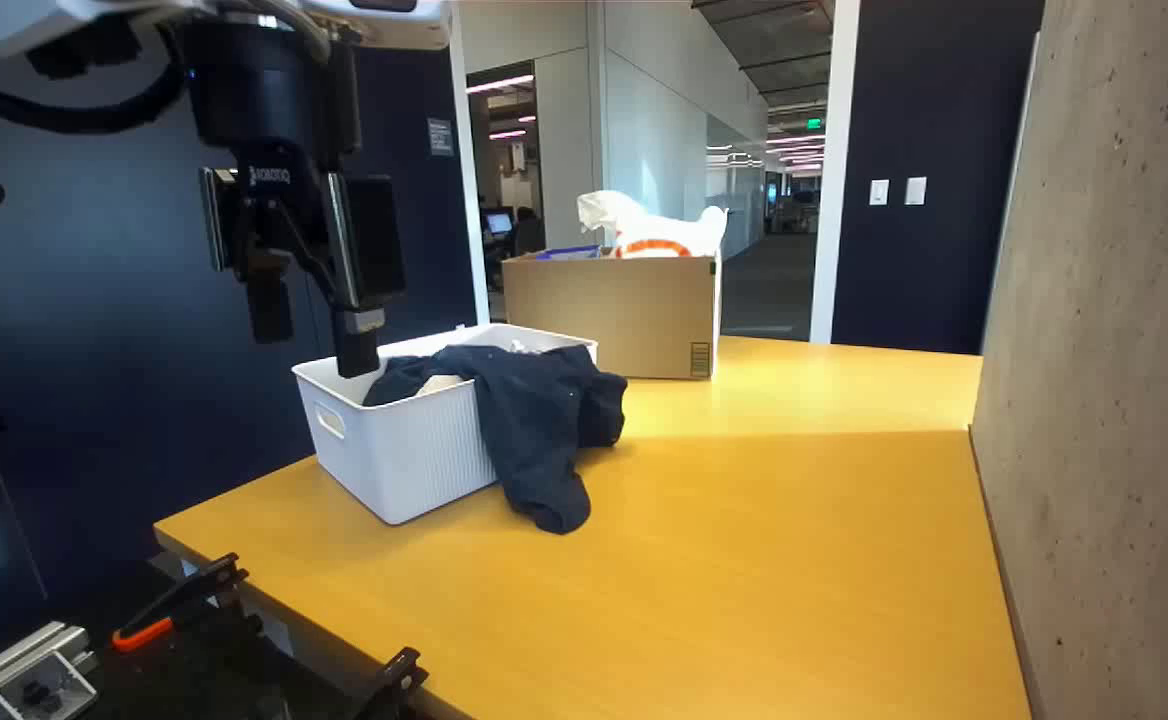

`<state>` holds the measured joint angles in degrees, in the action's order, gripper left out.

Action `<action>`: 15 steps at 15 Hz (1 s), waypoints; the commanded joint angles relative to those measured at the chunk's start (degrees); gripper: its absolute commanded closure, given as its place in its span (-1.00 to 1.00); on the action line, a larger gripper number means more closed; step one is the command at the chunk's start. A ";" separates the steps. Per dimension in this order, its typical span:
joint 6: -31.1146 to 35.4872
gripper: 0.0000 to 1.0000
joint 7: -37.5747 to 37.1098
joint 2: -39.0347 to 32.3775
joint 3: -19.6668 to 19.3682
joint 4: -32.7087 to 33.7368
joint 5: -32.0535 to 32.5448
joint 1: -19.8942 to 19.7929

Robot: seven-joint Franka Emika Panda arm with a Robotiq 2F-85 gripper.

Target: Fold the t-shirt then put it in the storage container.

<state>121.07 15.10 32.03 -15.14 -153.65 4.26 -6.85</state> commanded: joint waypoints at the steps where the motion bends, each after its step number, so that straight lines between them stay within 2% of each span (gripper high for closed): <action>1: -0.08 -1.00 0.41 -0.11 0.78 0.08 -0.50 -0.80; 5: -0.08 -1.00 0.41 -0.11 0.78 0.09 -0.50 -0.80; 8: 4.12 -1.00 -1.08 -4.74 1.00 1.74 -0.23 -0.85; 12: 14.43 -1.00 -5.66 -16.27 3.44 4.96 2.47 -0.99; 15: 18.37 -1.00 -8.41 -25.55 5.31 9.38 4.75 -1.02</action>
<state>136.51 9.78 16.55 -12.22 -150.15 6.51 -7.12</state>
